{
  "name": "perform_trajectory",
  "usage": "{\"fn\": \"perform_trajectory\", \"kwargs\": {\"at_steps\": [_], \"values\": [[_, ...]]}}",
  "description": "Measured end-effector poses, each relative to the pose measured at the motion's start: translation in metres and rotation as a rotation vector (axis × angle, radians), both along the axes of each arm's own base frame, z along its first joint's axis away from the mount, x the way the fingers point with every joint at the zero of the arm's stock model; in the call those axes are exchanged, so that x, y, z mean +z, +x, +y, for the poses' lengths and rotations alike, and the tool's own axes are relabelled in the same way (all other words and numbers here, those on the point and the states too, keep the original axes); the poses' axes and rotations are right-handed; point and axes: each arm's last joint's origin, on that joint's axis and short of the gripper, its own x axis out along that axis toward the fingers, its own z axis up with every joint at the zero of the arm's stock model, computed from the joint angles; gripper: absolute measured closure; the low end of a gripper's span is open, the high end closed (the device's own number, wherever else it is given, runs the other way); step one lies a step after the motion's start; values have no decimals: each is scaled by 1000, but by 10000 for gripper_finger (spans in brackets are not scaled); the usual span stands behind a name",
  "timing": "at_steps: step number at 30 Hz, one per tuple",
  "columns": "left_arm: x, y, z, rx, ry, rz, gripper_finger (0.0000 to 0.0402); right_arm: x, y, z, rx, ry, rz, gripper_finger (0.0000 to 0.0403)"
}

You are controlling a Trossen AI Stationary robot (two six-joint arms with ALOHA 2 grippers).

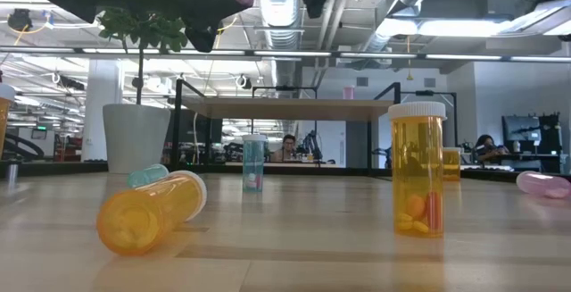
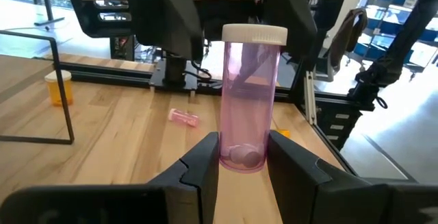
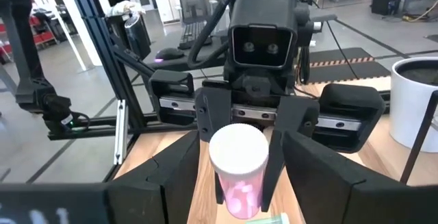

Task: Pick and place medicine bottles onto shelf by color
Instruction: Put the left pink pill bottle on the shelf aligned with the other pink pill bottle

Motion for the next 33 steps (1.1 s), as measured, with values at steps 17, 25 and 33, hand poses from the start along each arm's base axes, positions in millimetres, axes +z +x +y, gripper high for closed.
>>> {"fn": "perform_trajectory", "kwargs": {"at_steps": [17,25,33], "values": [[0,0,0,2,-11,2,302,0,0,0,4,-20,3,260],[0,0,0,3,-15,2,302,-1,0,0,4,-20,5,262],[1,0,1,24,-19,-7,274,-1,0,0,5,-21,12,260]]}}
